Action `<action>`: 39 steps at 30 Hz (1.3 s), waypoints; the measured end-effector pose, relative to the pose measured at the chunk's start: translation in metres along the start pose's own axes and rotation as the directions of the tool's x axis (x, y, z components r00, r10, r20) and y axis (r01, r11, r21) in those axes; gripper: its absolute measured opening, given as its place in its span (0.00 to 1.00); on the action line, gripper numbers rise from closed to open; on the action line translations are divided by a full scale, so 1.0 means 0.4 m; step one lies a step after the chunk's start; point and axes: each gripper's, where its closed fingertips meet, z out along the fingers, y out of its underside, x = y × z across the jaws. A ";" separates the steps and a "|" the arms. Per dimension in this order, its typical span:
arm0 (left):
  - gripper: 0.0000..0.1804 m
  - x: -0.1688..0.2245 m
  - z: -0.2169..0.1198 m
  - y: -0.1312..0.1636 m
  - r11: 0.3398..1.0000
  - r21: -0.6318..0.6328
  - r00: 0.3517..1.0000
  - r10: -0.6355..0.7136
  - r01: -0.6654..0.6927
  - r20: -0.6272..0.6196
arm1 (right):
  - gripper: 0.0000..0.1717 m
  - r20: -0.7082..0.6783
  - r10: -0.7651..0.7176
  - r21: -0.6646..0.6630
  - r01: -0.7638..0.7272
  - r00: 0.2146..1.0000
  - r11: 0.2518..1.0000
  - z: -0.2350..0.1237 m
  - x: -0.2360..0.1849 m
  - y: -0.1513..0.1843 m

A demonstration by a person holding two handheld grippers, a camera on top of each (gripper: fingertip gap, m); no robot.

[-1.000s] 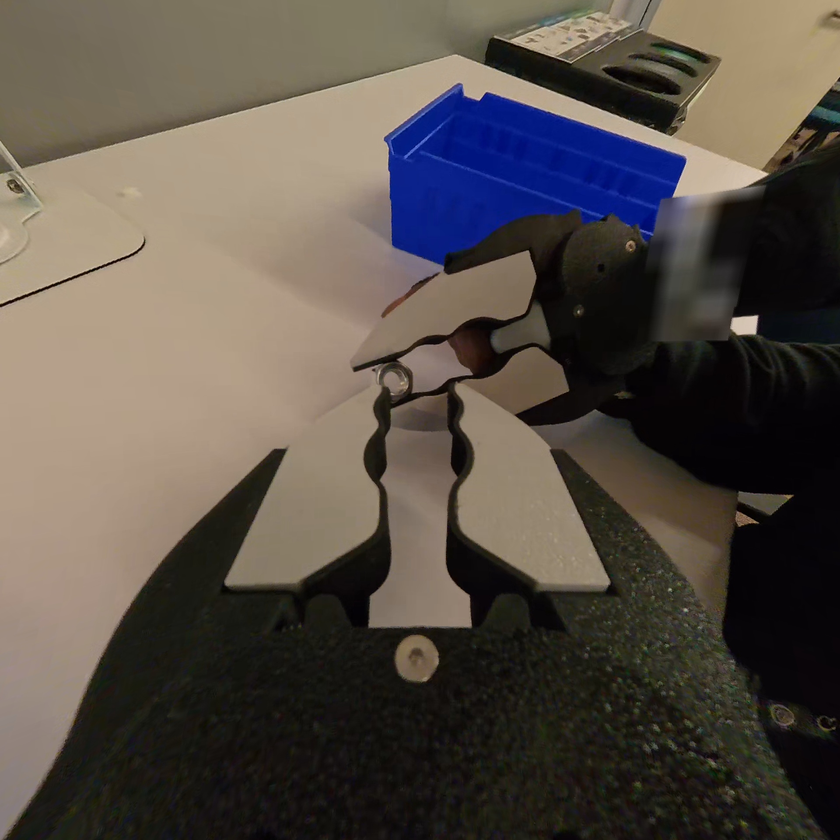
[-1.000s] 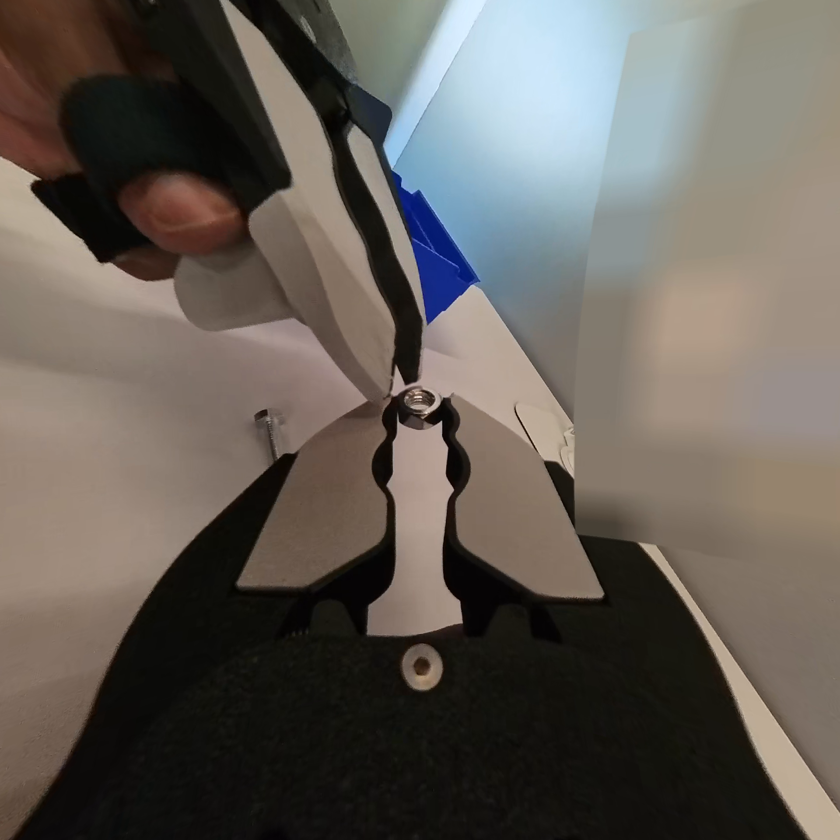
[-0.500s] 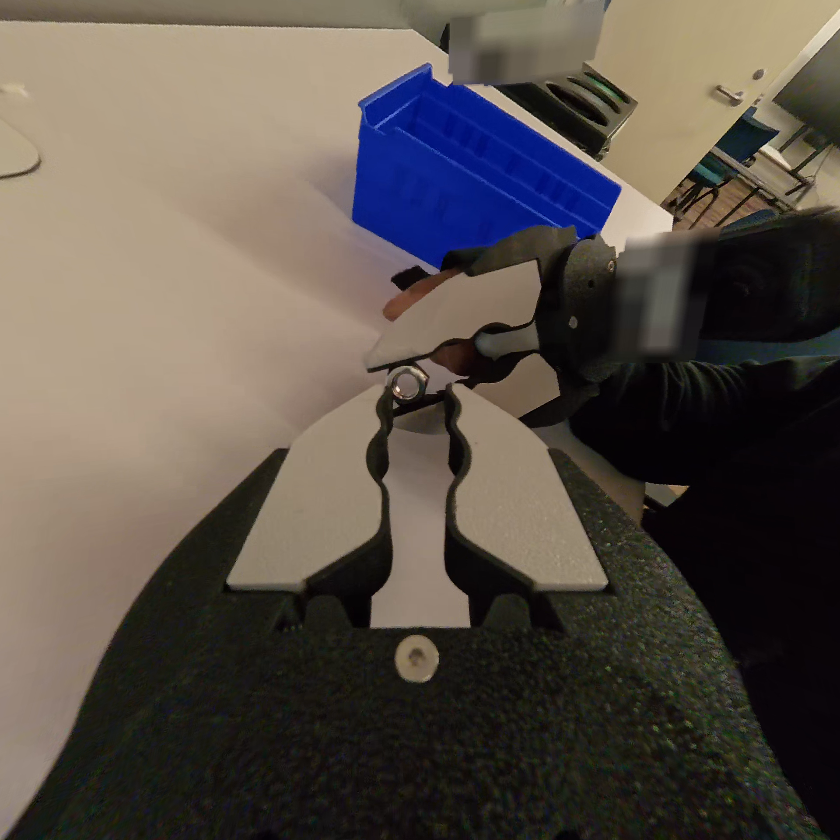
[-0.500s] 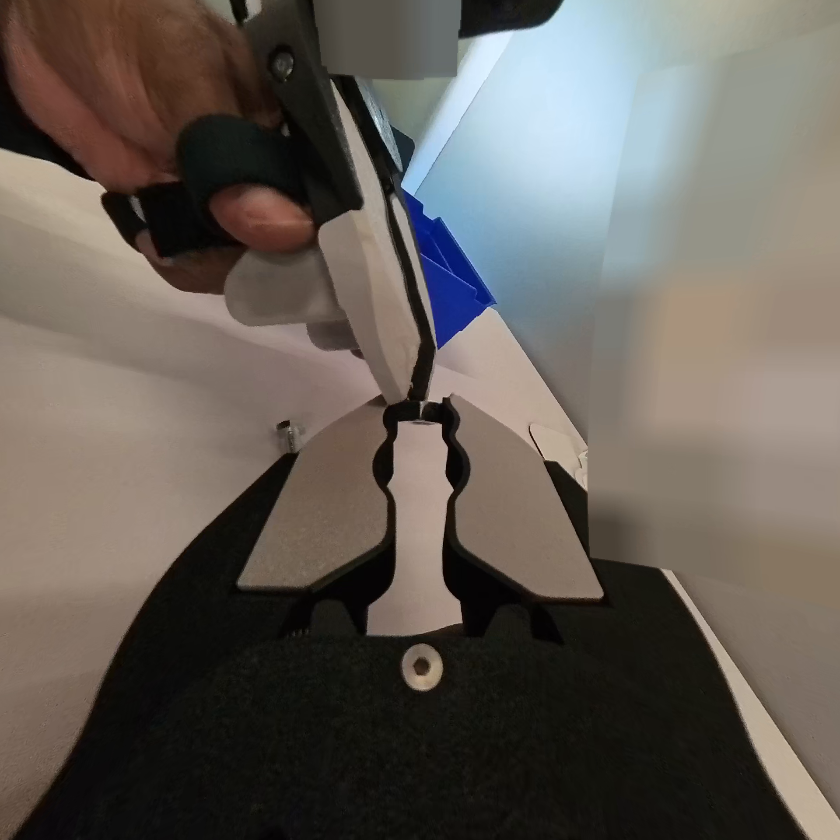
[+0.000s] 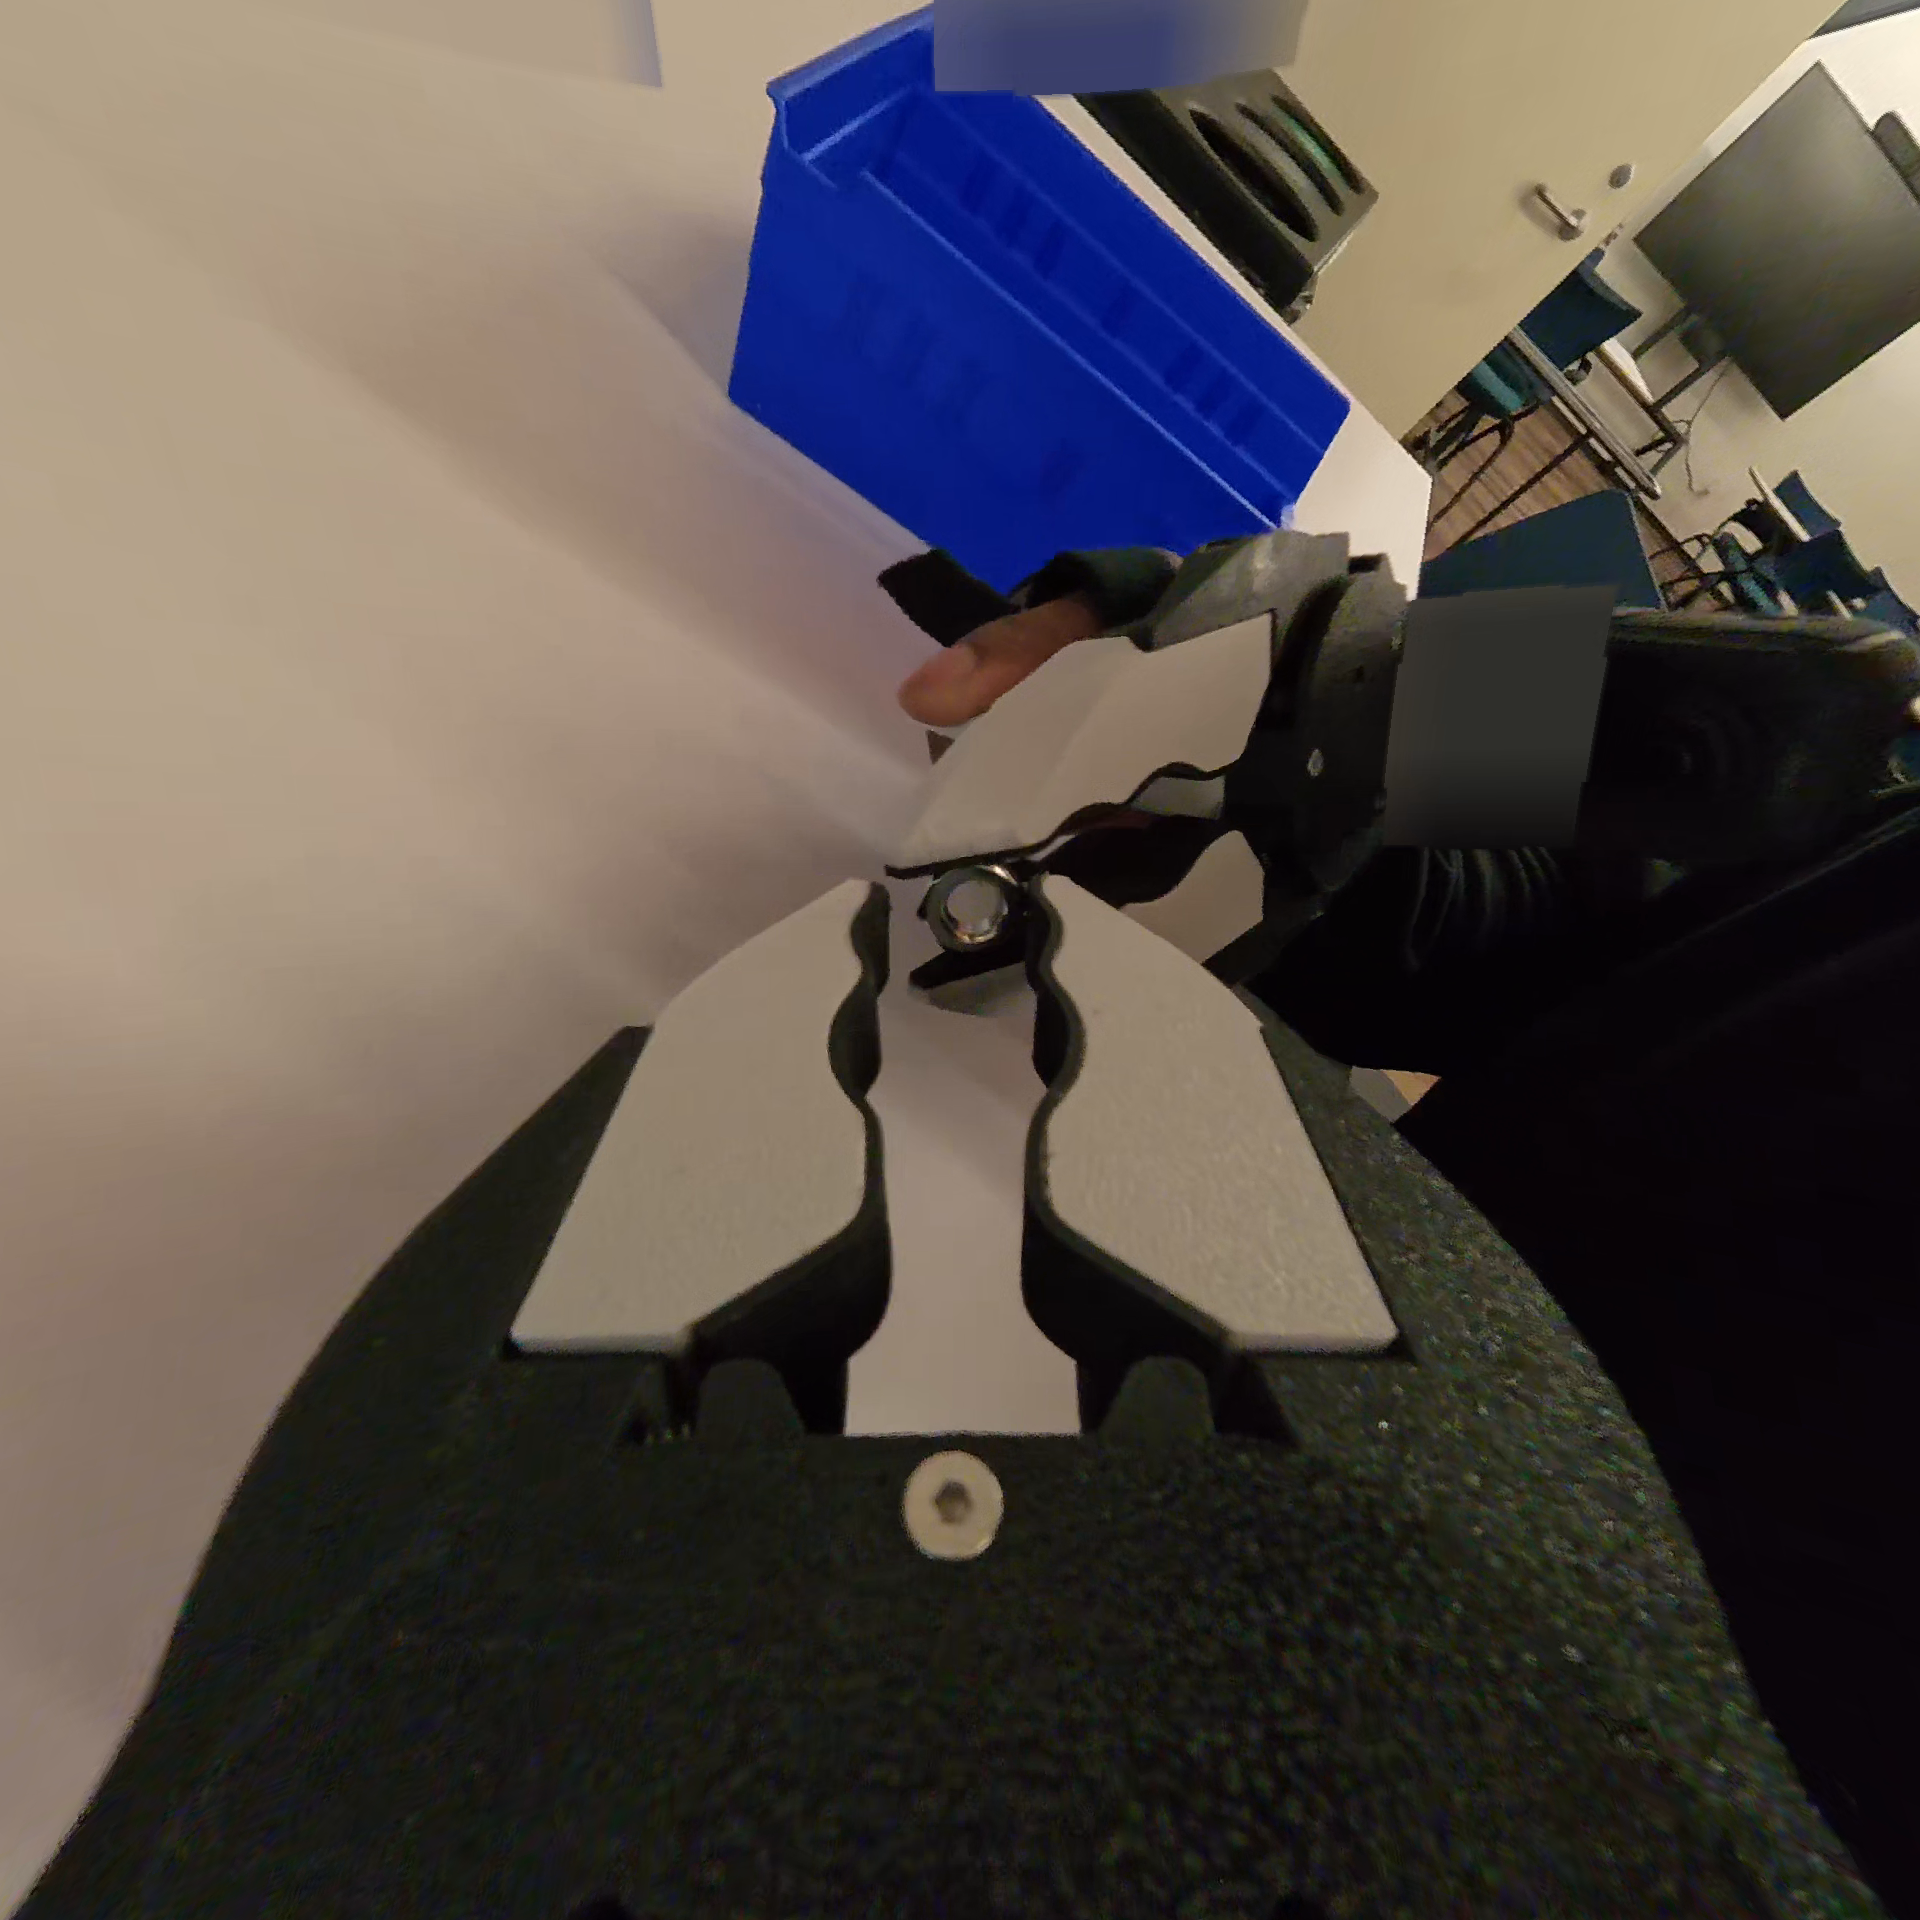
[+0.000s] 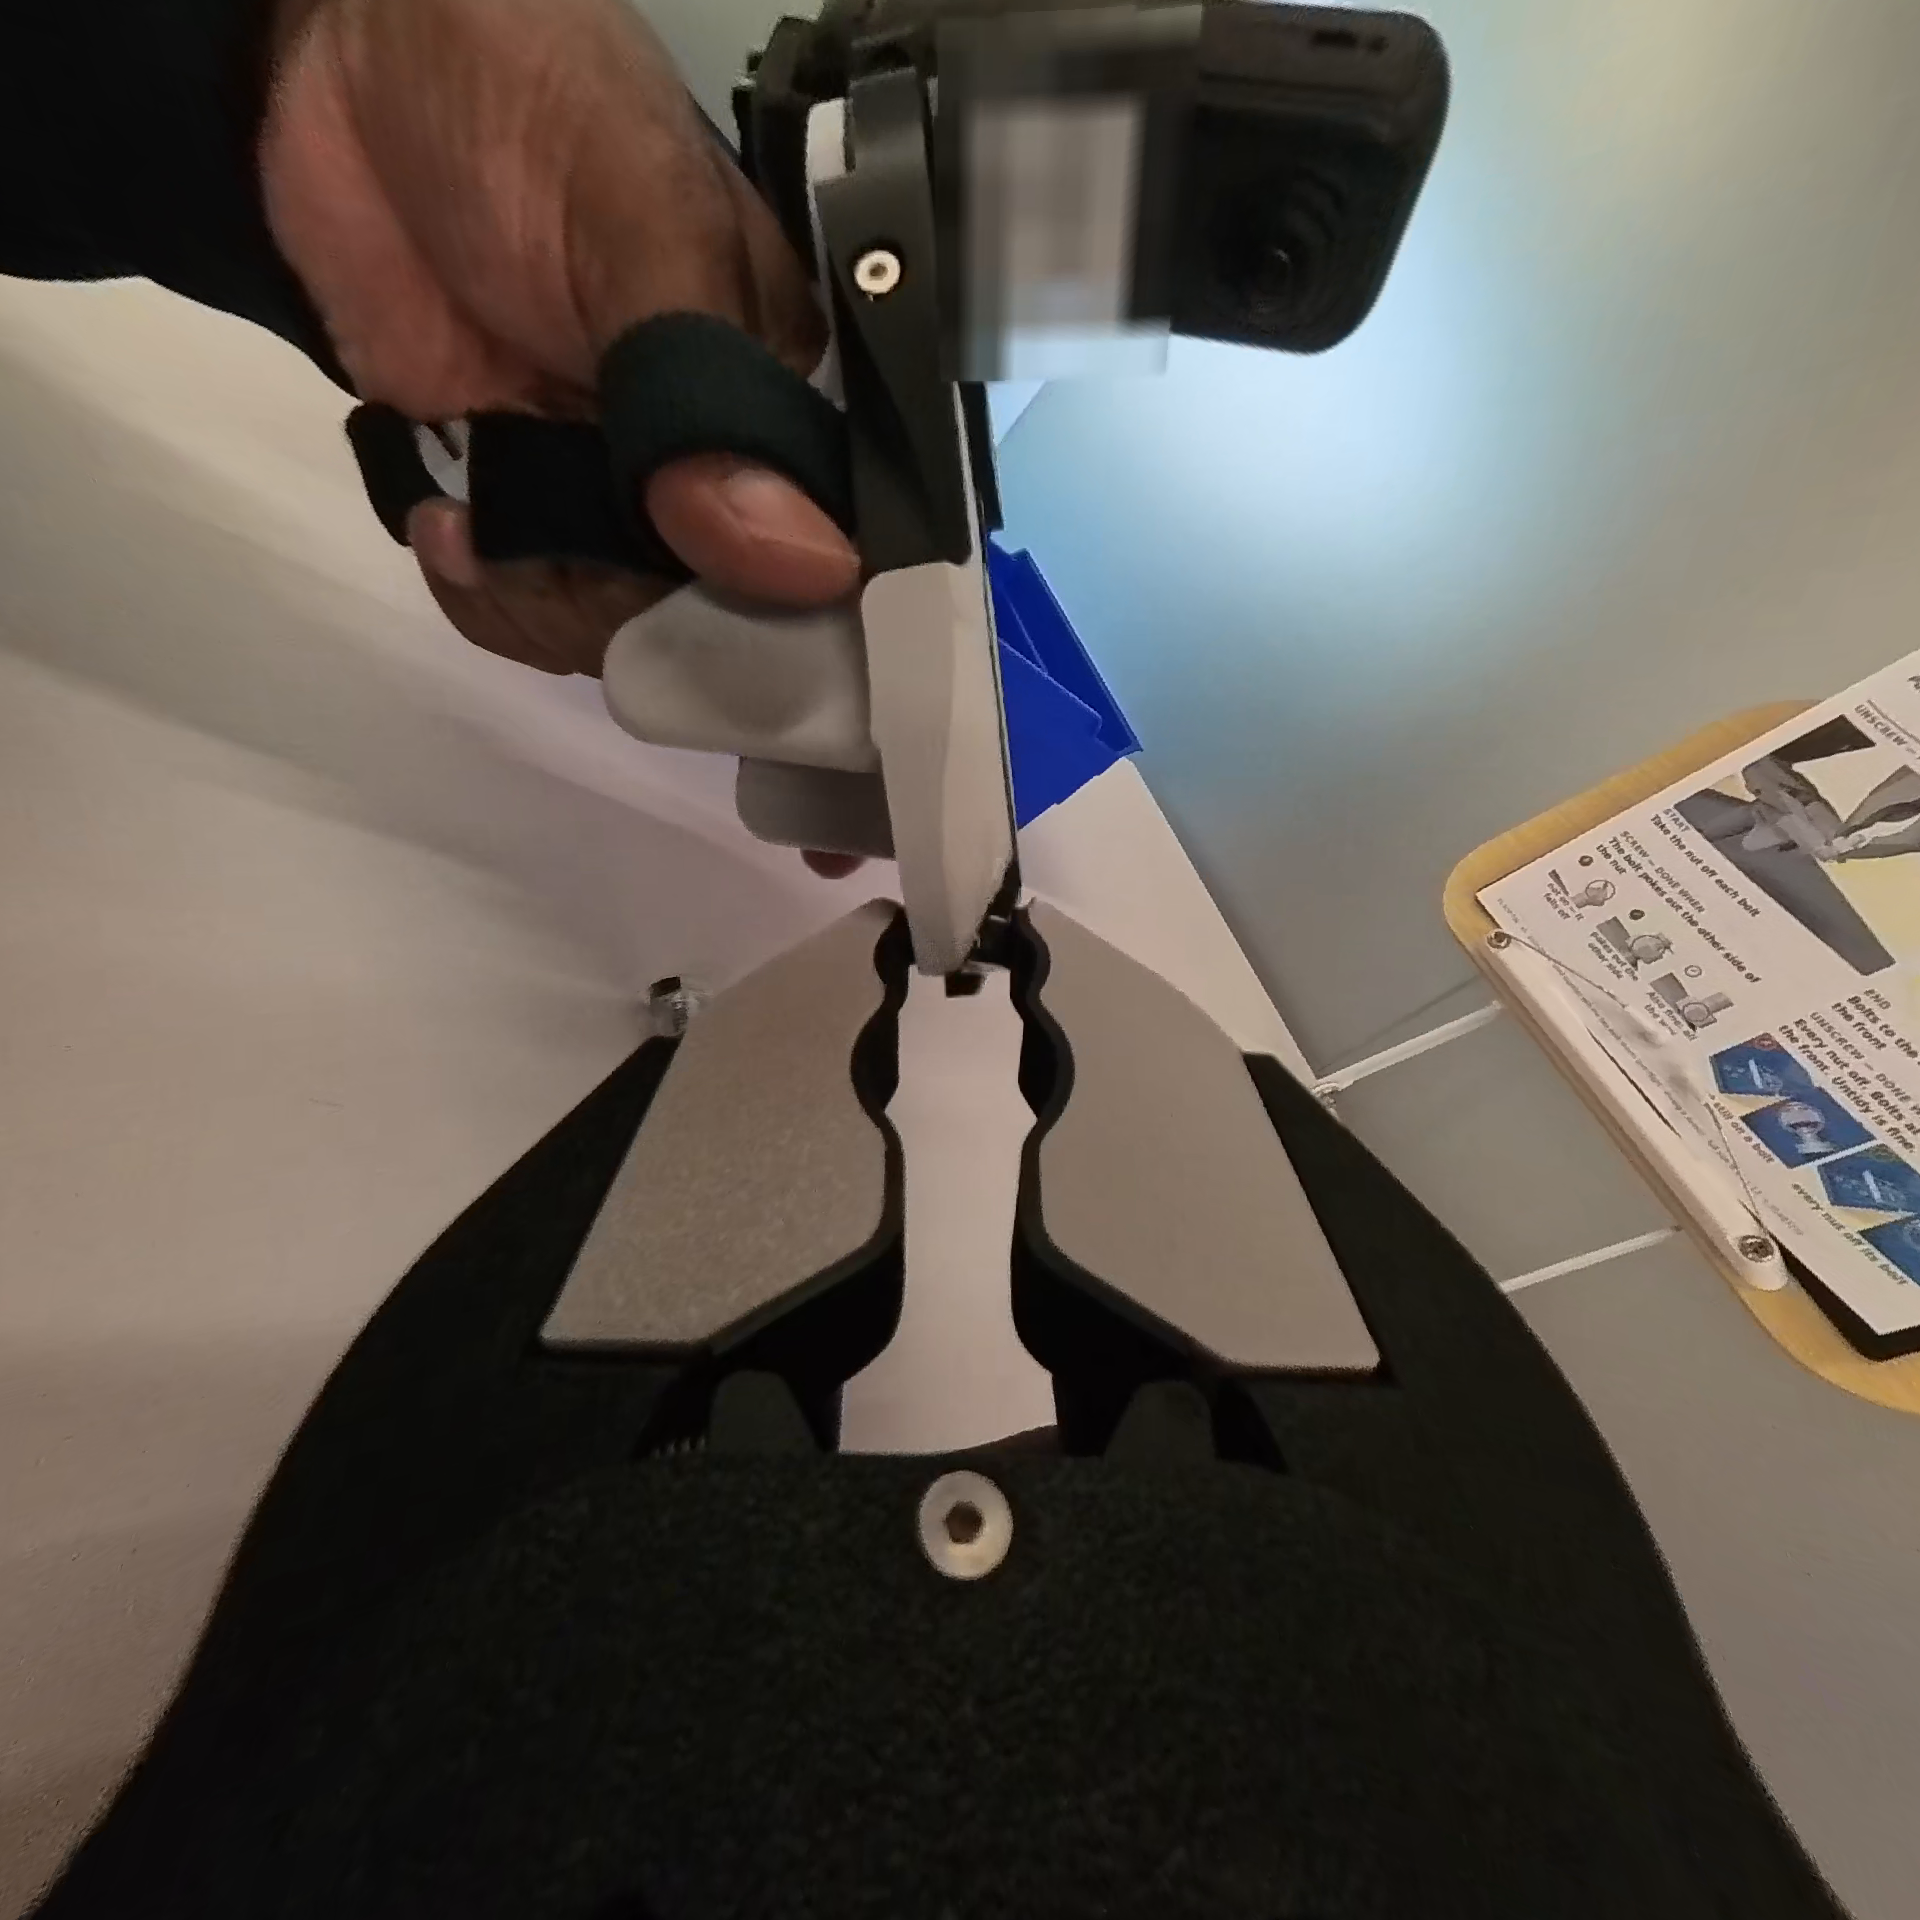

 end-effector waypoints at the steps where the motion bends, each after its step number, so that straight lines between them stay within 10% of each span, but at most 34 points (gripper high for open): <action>1: 0.11 0.006 0.001 0.000 1.000 -0.001 1.000 -0.002 0.002 -0.019 | 0.10 0.001 -0.001 0.002 0.001 1.000 1.000 -0.002 -0.001 0.000; 27: 0.10 0.097 -0.030 -0.025 0.957 0.122 0.817 -0.153 0.262 -0.556 | 0.10 0.099 0.183 0.189 -0.199 0.978 0.962 -0.030 0.001 -0.073; 33: 0.19 0.063 -0.040 -0.024 0.975 0.153 0.894 -0.080 0.163 -0.441 | 0.10 0.107 0.235 0.174 -0.250 0.966 0.952 -0.037 0.016 -0.061; 39: 0.26 -0.095 -0.078 0.059 0.997 0.002 0.995 0.079 -0.079 0.054 | 0.10 0.086 0.279 0.168 -0.290 0.956 0.942 -0.053 0.054 -0.039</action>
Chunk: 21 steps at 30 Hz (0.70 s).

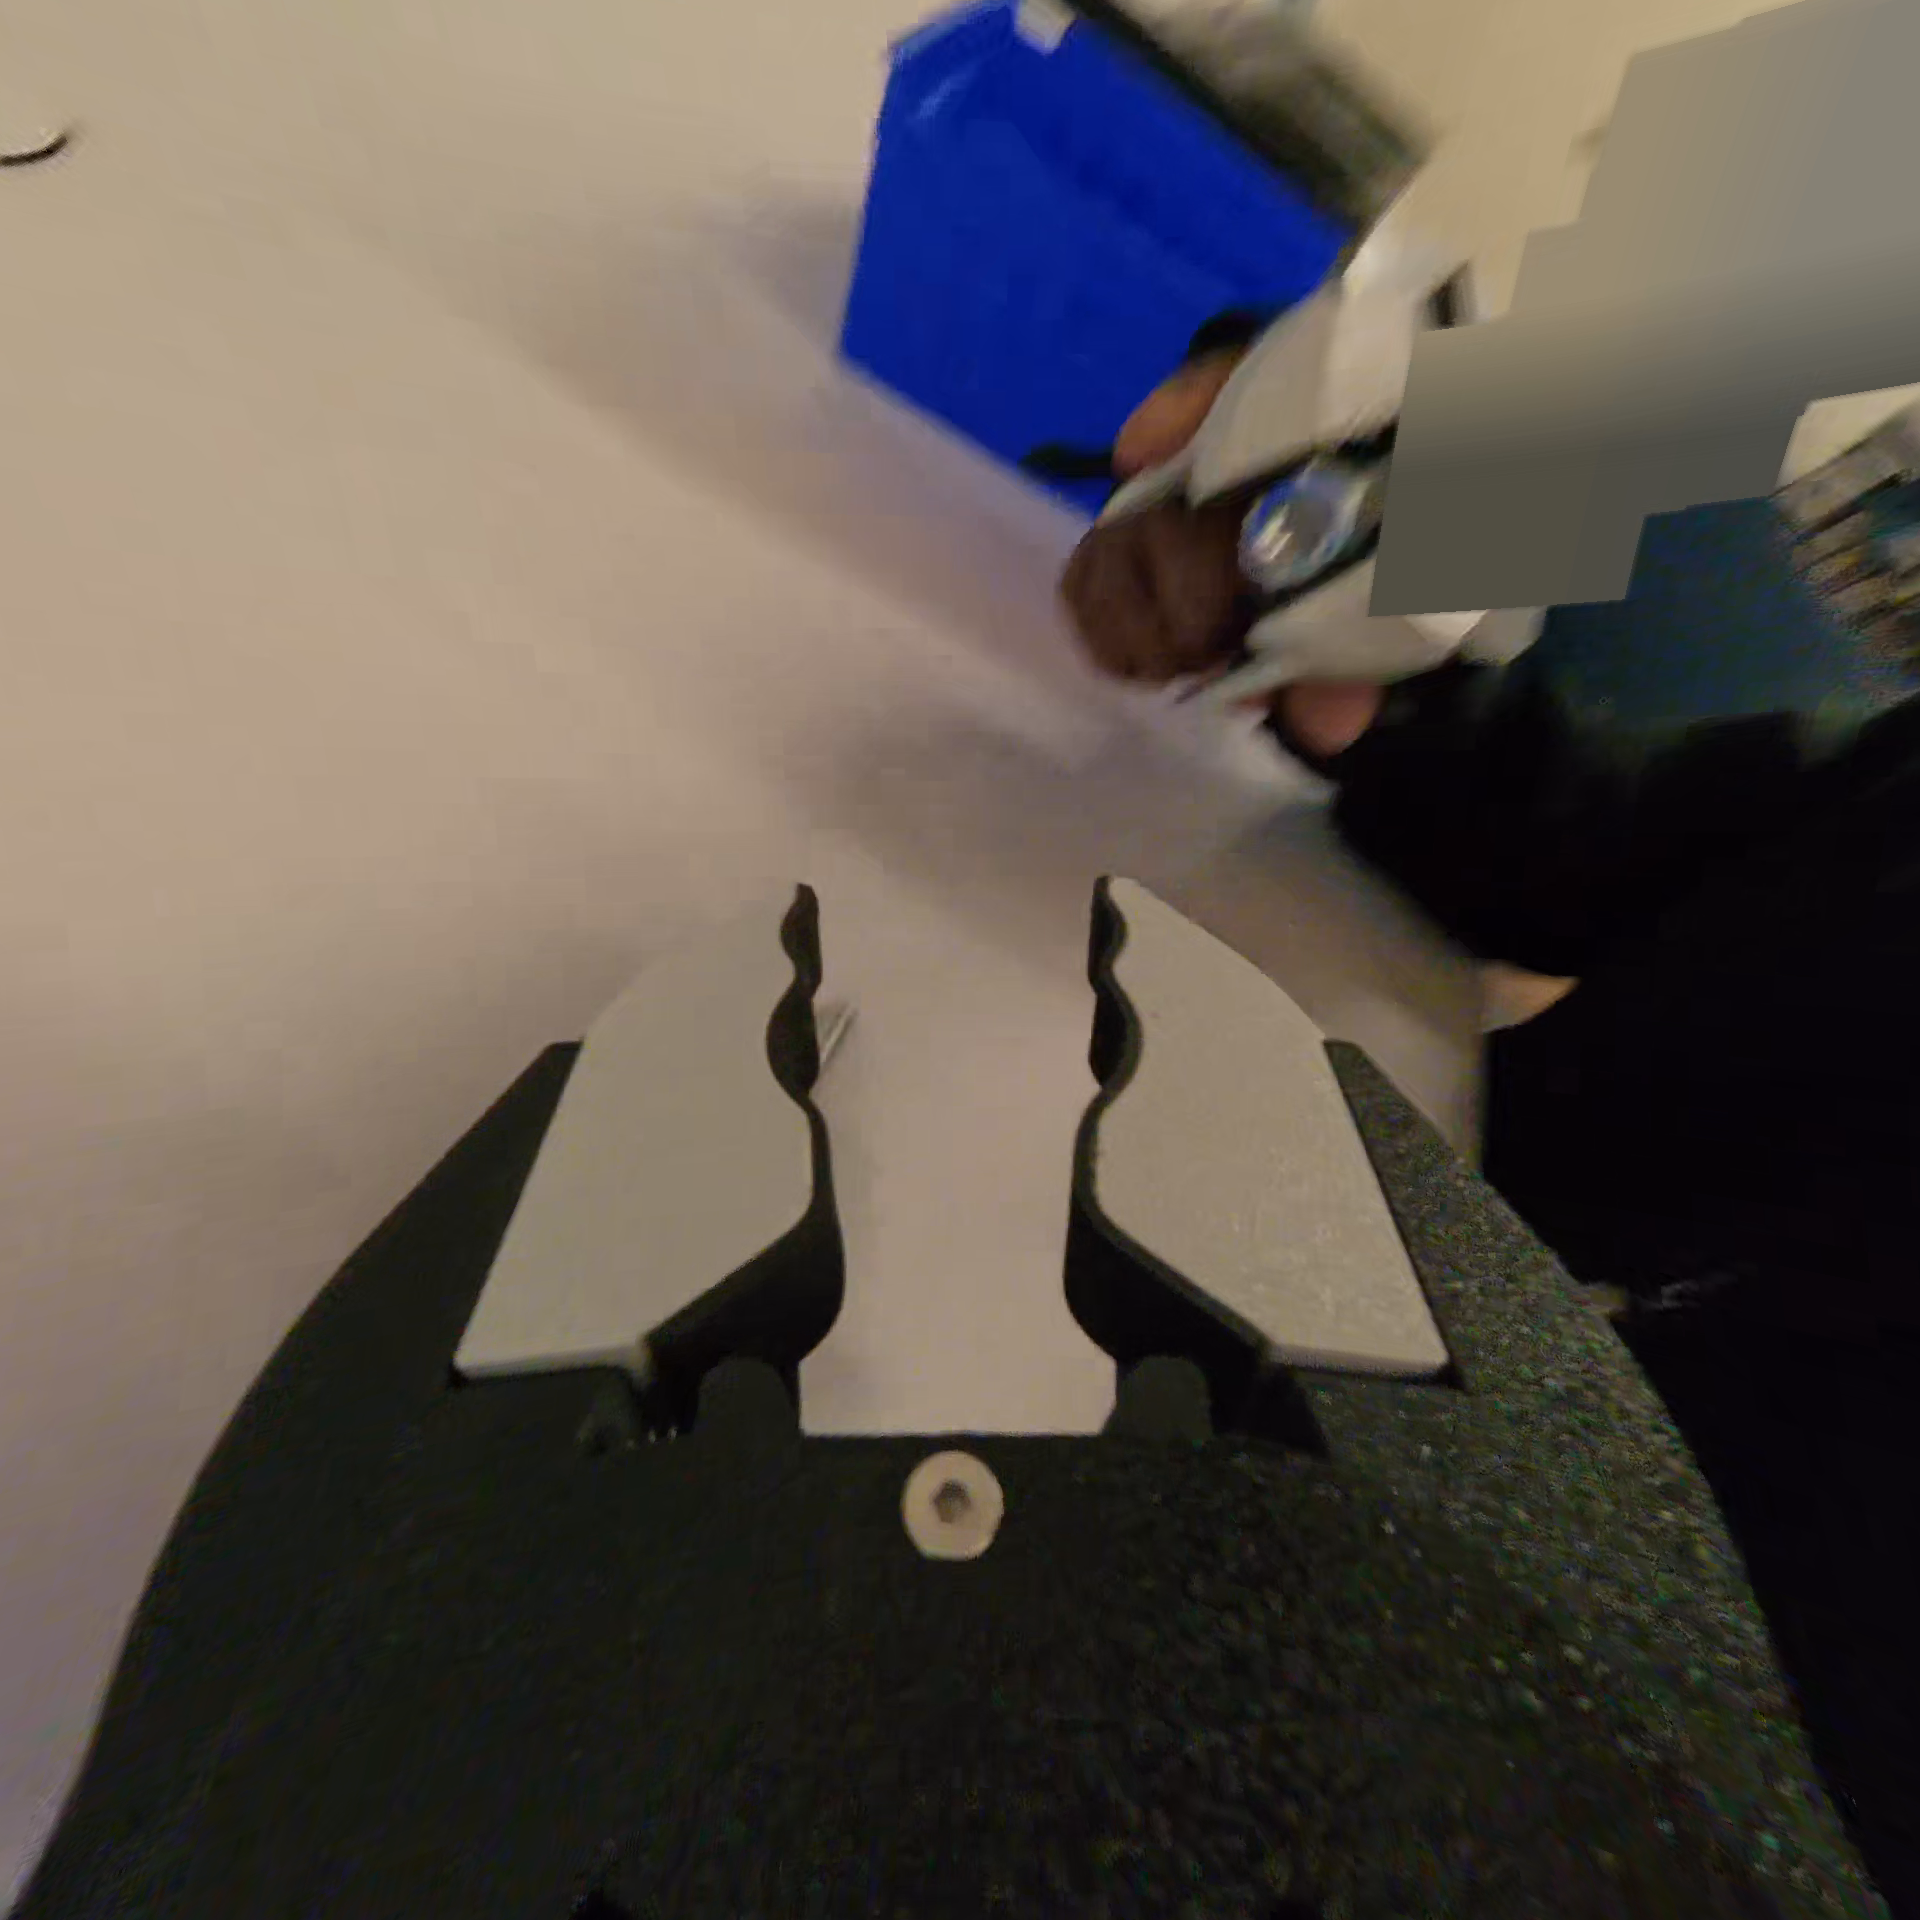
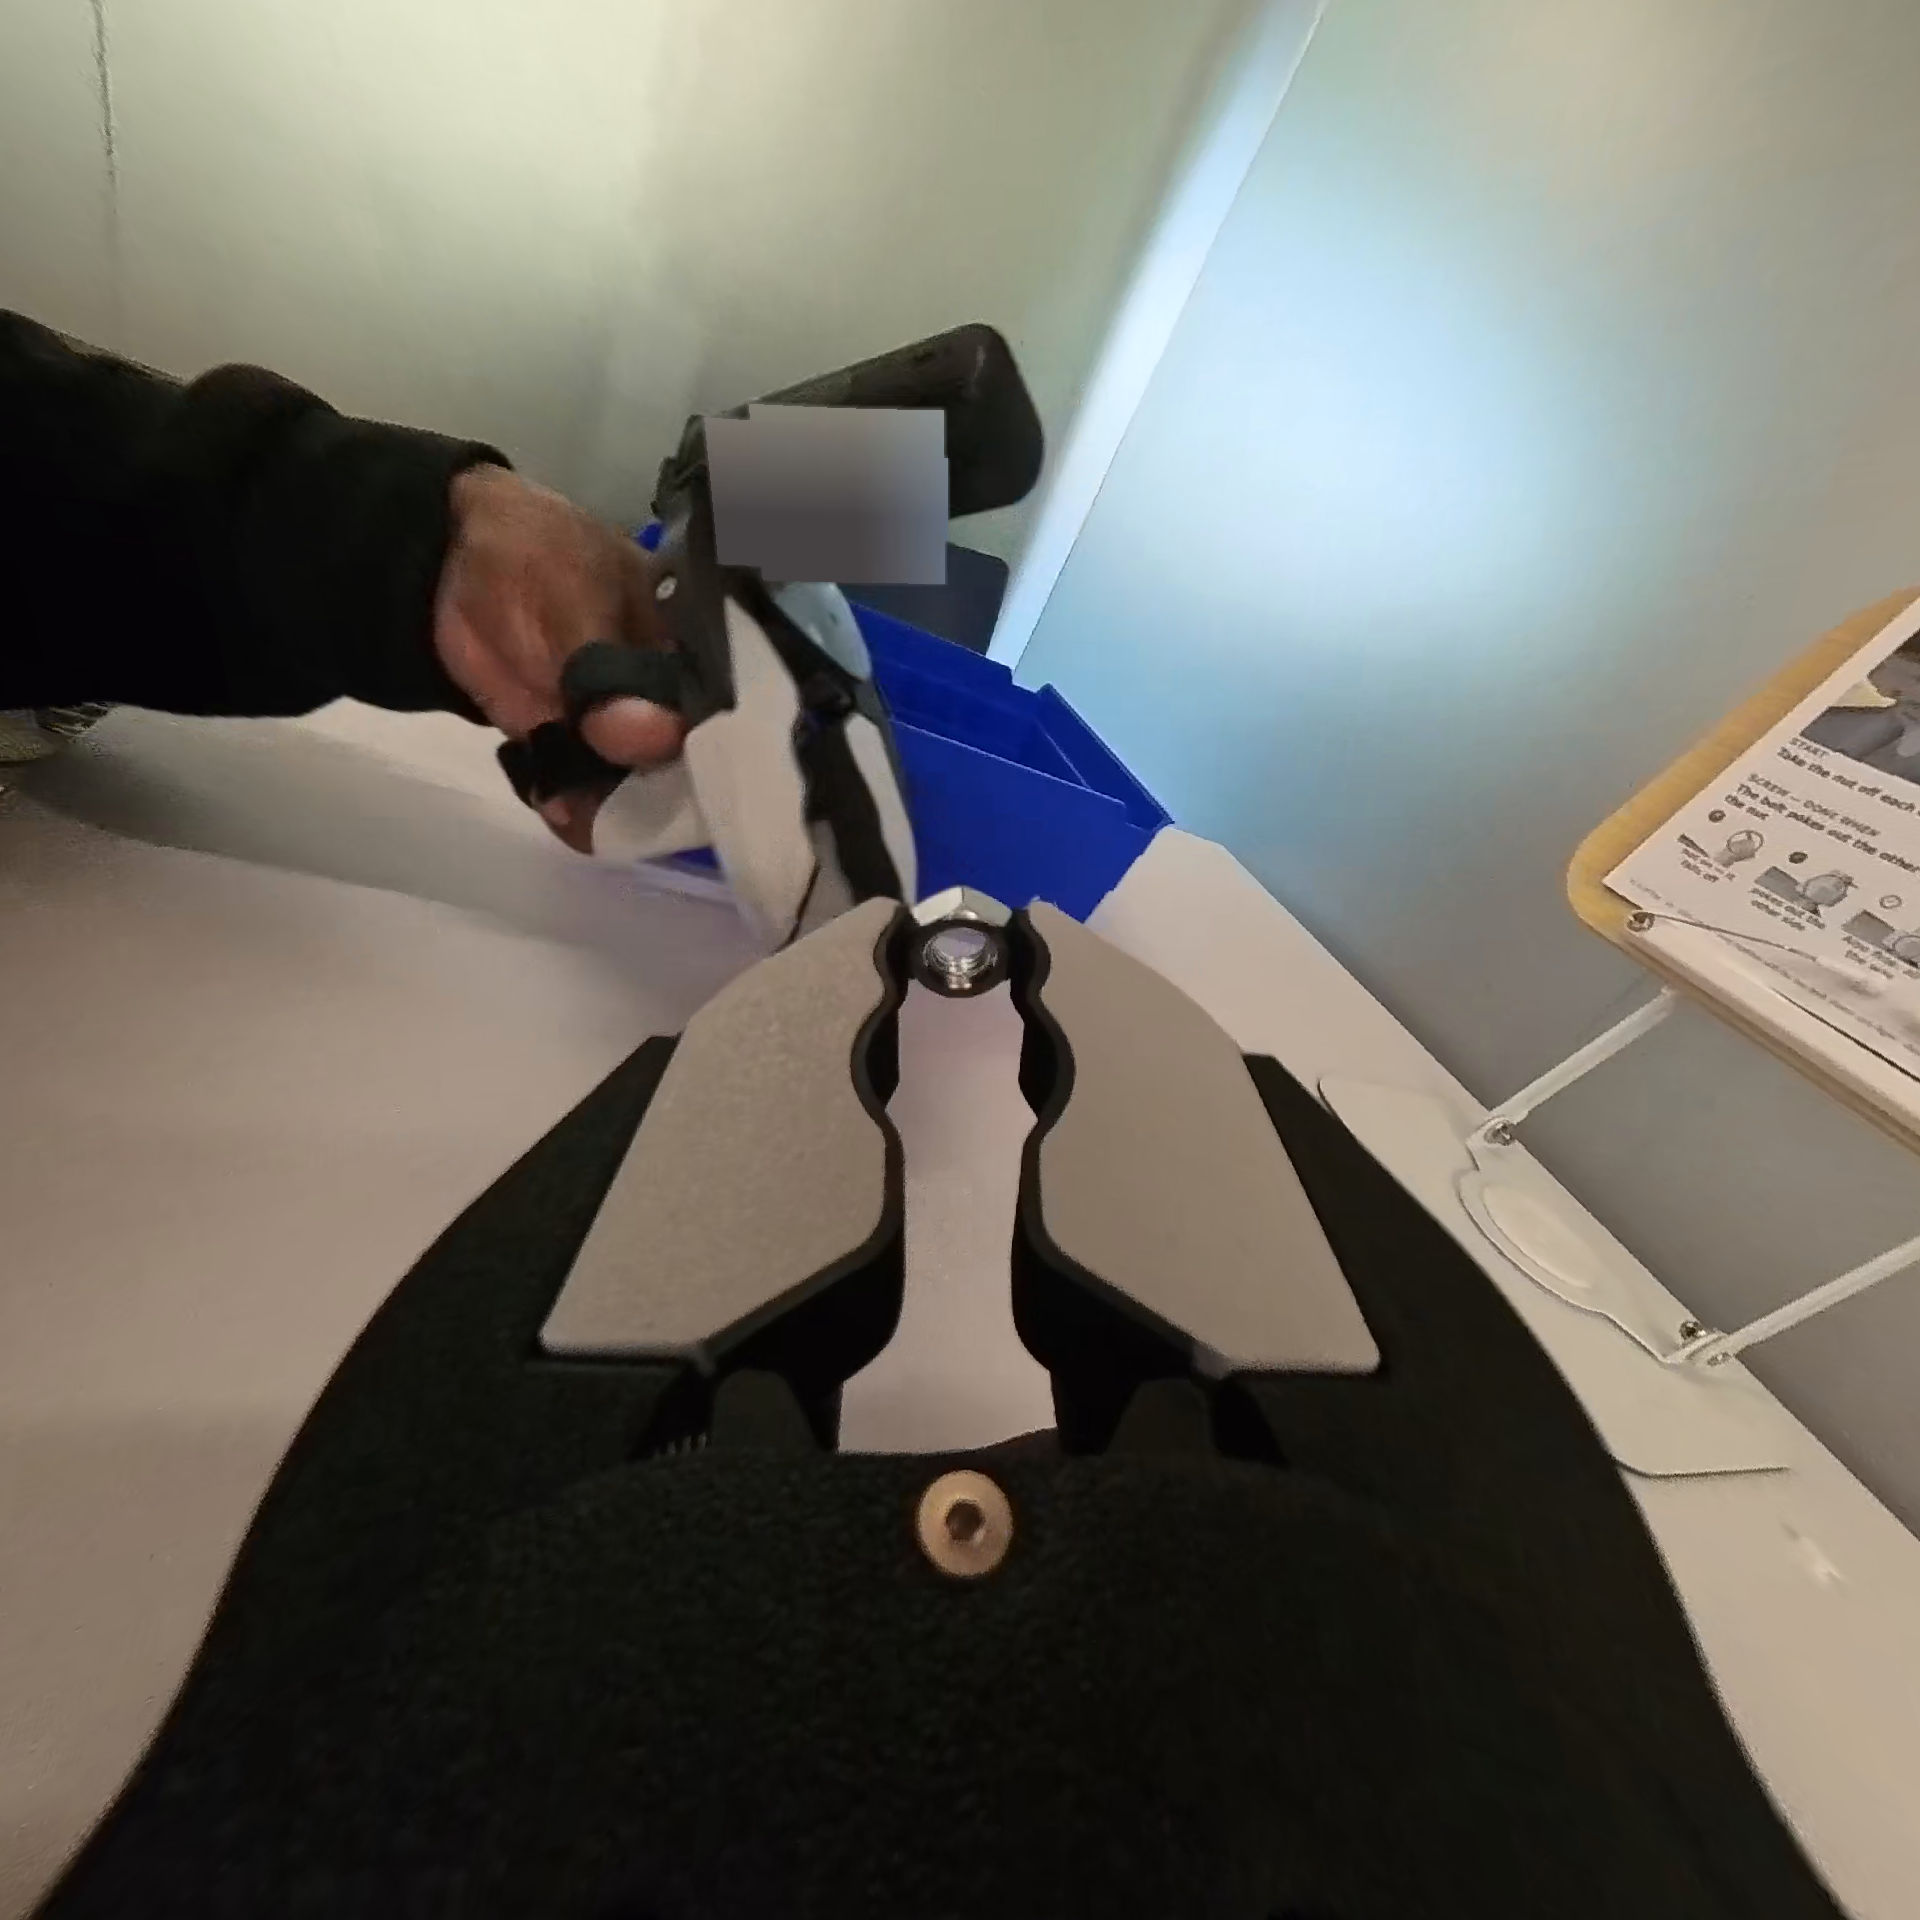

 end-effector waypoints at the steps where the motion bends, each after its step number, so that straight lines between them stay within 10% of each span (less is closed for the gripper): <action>1: 0.25 -0.019 0.001 0.026 0.998 -0.054 0.998 0.034 -0.031 0.060 | 0.10 0.001 0.000 -0.002 0.000 1.000 1.000 0.000 0.000 0.002; 8: 0.21 -0.093 0.027 0.139 0.952 -0.271 0.960 0.197 -0.139 0.199 | 0.10 0.030 0.007 -0.020 -0.006 1.000 1.000 0.011 -0.015 0.016; 21: 0.10 -0.095 0.057 0.177 0.904 -0.335 0.945 0.314 -0.267 0.095 | 0.10 0.086 0.069 -0.024 -0.068 0.994 0.997 0.001 -0.017 0.034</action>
